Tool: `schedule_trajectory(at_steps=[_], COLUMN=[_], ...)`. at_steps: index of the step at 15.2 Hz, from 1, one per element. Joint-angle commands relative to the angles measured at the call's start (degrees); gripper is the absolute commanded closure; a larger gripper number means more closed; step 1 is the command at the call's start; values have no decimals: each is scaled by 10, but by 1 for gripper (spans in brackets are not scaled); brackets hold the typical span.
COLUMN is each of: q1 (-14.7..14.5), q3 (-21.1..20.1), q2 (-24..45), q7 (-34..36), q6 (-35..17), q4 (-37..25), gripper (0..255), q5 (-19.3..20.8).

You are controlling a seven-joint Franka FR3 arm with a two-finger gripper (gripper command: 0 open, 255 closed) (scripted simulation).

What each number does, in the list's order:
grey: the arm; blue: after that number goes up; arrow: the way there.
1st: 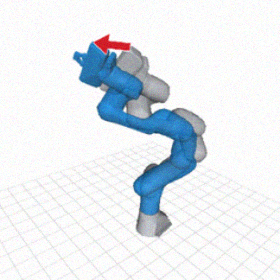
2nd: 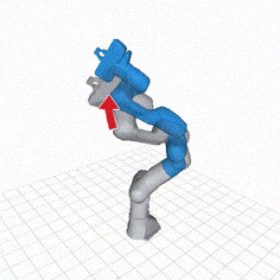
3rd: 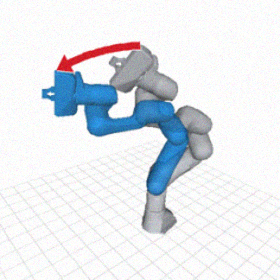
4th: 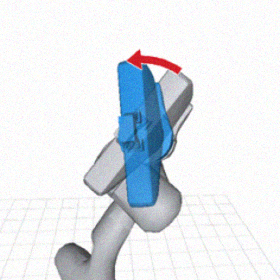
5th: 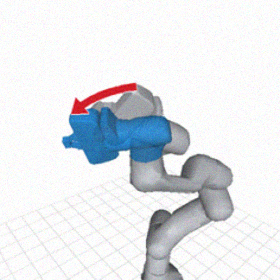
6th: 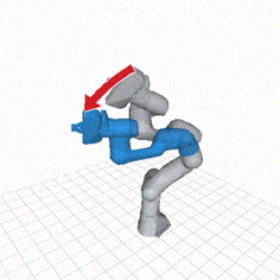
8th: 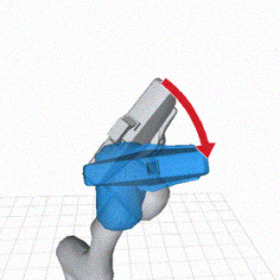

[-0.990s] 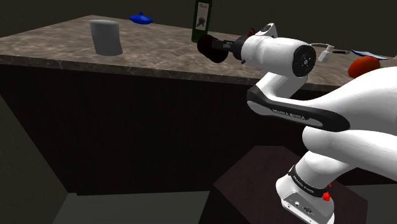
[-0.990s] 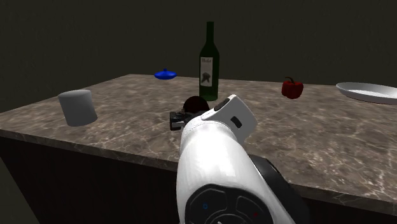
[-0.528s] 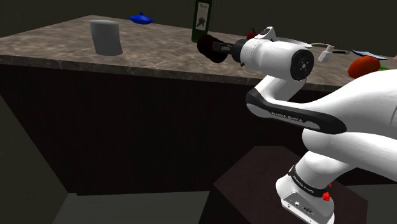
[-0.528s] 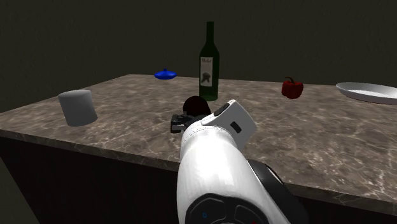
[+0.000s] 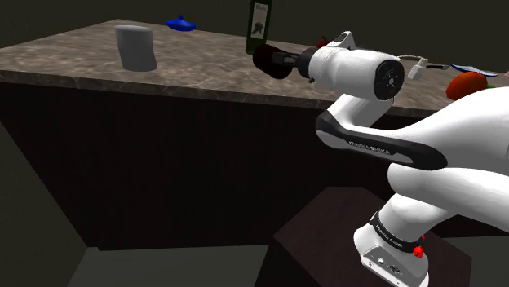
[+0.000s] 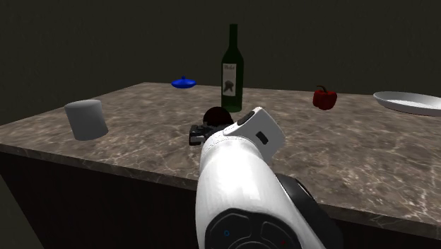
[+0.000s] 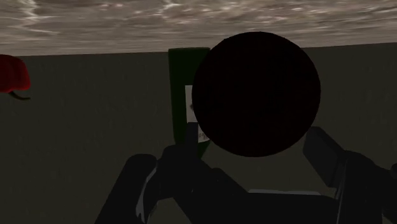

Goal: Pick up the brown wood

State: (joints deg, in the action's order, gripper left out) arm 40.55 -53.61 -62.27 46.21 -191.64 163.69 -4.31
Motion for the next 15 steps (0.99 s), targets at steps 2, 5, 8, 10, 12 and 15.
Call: schedule_trajectory(at_steps=[2, 5, 8, 10, 12, 15], q1=[-9, -18, -26, -31, -36, -38], q3=[22, 45, 66, 79, 91, 98], q2=[2, 5, 7, 9, 12, 13], q7=[-13, -26, -39, -47, -55, -60], q6=[18, 37, 57, 70, 82, 89], q4=[-13, -28, -44, -55, -66, -73], gripper=[255, 255, 255, 255, 255, 255], q5=[6, 13, 18, 22, 25, 27])
